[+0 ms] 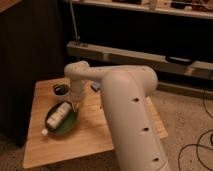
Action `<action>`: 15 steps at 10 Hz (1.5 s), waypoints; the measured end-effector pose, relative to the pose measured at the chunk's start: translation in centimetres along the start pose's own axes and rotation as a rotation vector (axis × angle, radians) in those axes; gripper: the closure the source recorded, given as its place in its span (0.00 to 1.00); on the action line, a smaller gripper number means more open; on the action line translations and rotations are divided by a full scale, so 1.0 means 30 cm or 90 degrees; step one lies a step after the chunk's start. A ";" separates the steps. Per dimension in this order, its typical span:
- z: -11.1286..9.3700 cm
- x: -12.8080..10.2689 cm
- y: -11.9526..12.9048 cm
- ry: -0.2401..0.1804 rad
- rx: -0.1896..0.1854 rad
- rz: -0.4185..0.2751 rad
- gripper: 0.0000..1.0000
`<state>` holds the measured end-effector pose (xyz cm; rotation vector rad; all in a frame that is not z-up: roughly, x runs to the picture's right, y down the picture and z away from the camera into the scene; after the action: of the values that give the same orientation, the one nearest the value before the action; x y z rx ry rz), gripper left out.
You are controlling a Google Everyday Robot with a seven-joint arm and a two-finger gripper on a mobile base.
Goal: Drag the ceramic bowl in a circle
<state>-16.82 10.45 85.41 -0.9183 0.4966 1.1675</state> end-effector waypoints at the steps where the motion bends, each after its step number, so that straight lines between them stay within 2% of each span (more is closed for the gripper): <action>1: -0.011 -0.040 -0.015 0.002 0.007 0.012 1.00; 3: -0.024 -0.059 -0.073 0.005 0.019 0.043 1.00; 5: -0.033 -0.015 -0.184 0.011 0.029 0.081 1.00; 9: -0.046 0.185 -0.470 0.018 0.043 0.154 1.00; 11: -0.056 0.308 -0.613 0.026 0.065 0.176 1.00; 13: -0.040 0.399 -0.631 0.033 0.084 0.153 1.00; 15: -0.002 0.501 -0.558 0.036 0.100 0.112 1.00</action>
<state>3.96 17.08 79.94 -0.7848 0.7170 1.2448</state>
